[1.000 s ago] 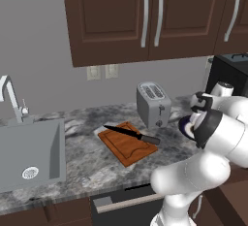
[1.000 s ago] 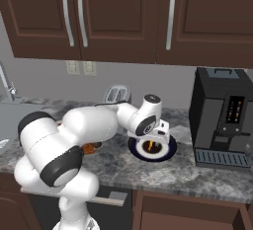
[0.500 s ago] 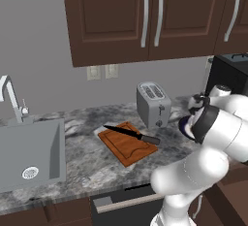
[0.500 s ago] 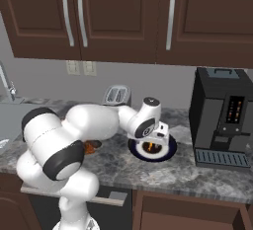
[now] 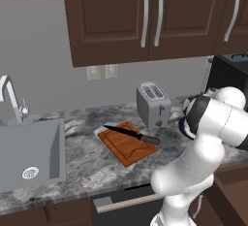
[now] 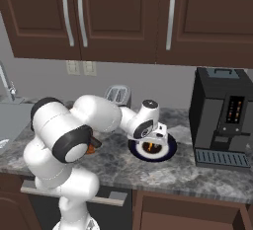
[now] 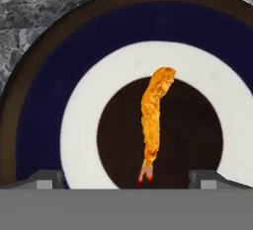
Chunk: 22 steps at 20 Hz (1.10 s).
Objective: Pick up the knife from the drawer and place it on the cutting board. Then place the meat from the plate to the cutting board.
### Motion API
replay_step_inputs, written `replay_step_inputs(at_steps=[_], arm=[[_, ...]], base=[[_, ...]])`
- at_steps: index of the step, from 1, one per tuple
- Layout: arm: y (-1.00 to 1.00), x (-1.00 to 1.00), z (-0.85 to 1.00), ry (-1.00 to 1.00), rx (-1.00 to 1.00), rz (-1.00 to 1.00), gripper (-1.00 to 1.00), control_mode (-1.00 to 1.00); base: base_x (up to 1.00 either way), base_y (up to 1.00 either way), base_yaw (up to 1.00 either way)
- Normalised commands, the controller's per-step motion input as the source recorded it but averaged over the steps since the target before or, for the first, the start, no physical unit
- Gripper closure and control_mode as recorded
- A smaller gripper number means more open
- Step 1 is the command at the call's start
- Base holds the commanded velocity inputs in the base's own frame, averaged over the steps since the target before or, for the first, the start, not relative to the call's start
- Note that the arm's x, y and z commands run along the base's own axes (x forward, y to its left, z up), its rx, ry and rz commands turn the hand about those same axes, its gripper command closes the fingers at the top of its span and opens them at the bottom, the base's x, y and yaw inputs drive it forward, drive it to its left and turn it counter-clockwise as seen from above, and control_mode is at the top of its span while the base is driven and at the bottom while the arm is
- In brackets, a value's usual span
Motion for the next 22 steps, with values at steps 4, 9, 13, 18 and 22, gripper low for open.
replay_step_inputs(at_steps=[4,9,13,18,22], arm=[[-0.07,0.32,-0.18,0.0,0.0,0.1,-1.0,-1.0],[-0.21,0.25,-0.14,0.0,0.0,0.11,-1.0,-1.0],[-0.24,0.18,-0.14,0.0,0.0,0.11,-1.0,-1.0],[0.25,0.07,-0.45,0.0,-0.01,0.05,1.0,-1.0],[0.26,0.0,-0.48,0.0,0.0,0.02,1.0,-1.0]], base=[[0.0,0.0,0.0],[0.0,0.0,0.0],[0.0,0.0,0.0],[0.0,0.0,0.0],[0.0,0.0,0.0]])
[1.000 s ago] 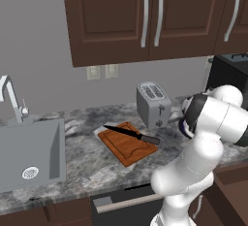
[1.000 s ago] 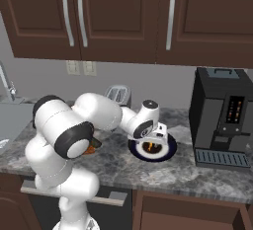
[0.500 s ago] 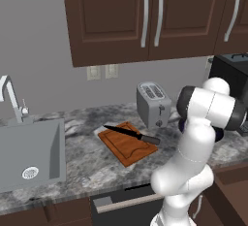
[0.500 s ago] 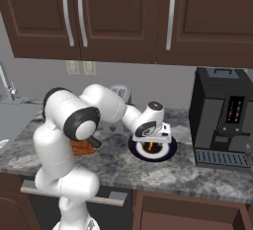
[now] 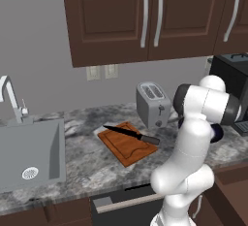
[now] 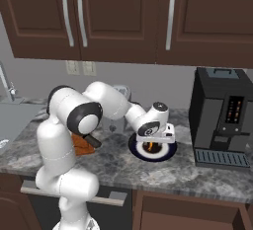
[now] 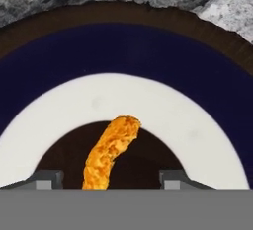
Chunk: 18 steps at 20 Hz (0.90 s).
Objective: Pick up the knife from the drawer and place it on the cutting board. Then place the meat from the plate to the cutting board.
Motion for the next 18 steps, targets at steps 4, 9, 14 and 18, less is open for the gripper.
replay_step_inputs(at_steps=[4,9,14,18], arm=[[0.6,-0.01,-0.46,-0.04,-0.07,0.01,1.0,-1.0],[0.99,-0.03,-0.52,-0.03,-0.14,0.0,1.0,-1.0],[0.87,0.0,-0.79,0.0,-0.07,0.0,1.0,-1.0],[0.41,0.0,-0.69,0.11,0.0,0.0,1.0,-1.0]], base=[[0.0,0.0,0.0],[0.0,0.0,0.0],[0.0,0.0,0.0],[0.0,0.0,0.0]])
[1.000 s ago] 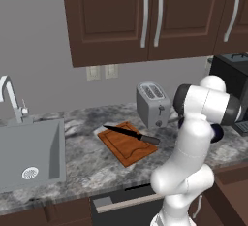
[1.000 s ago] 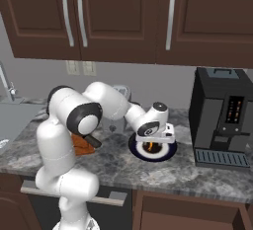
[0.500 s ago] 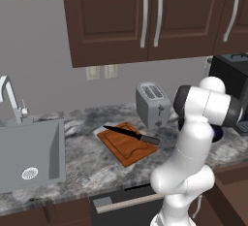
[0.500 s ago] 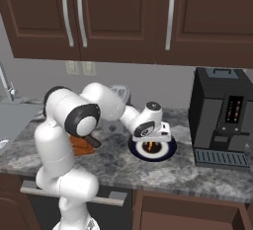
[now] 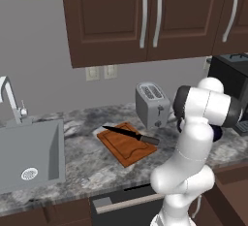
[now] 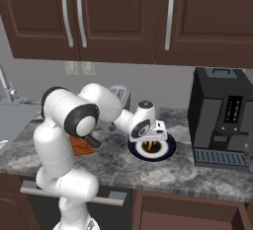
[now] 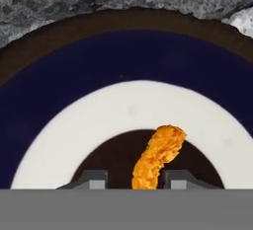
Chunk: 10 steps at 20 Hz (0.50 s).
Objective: Pick up the knife from the drawer and place it on the cutting board. Then place the meat from the plate to the cutting board.
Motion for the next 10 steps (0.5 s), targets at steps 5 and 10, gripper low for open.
replay_step_inputs(at_steps=[5,10], arm=[[0.79,-0.26,-0.15,0.18,0.0,0.0,1.0,-1.0],[0.89,-0.36,-0.33,0.14,0.0,0.0,1.0,-1.0]], base=[[0.0,0.0,0.0],[0.0,0.0,0.0]])
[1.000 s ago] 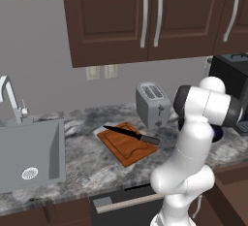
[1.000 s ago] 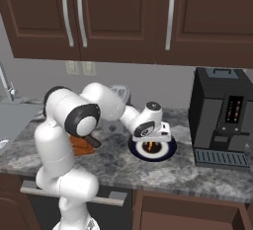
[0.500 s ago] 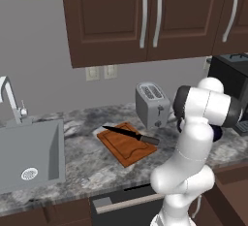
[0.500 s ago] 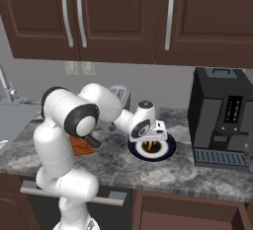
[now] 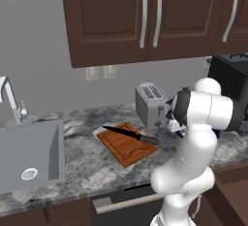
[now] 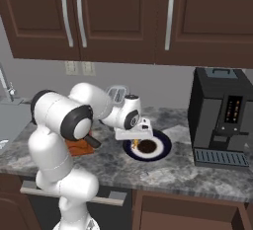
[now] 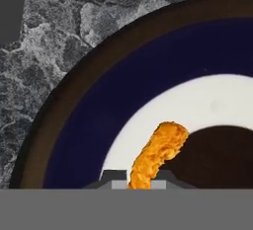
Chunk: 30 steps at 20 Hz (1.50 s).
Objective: Pick up the knife from the drawer and place it on the cutting board. Then place the meat from the plate to the cutting board.
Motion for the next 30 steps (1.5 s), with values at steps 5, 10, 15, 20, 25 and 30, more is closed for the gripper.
replay_step_inputs(at_steps=[5,10,15,20,25,30], arm=[[0.12,-0.22,0.0,-0.01,0.0,0.0,1.0,-1.0],[0.0,-0.28,0.3,-0.14,-0.01,0.01,1.0,-1.0],[0.0,-0.22,0.44,-0.15,-0.03,0.01,1.0,-1.0],[0.09,-0.13,0.36,-0.01,-0.01,0.01,1.0,-1.0],[0.31,-0.21,0.31,0.03,-0.02,0.0,1.0,-1.0],[0.45,-0.25,0.37,0.08,0.0,0.02,1.0,-1.0]], base=[[0.0,0.0,0.0],[0.0,0.0,0.0],[0.0,0.0,0.0],[0.0,0.0,0.0],[0.0,0.0,0.0],[0.0,0.0,0.0]])
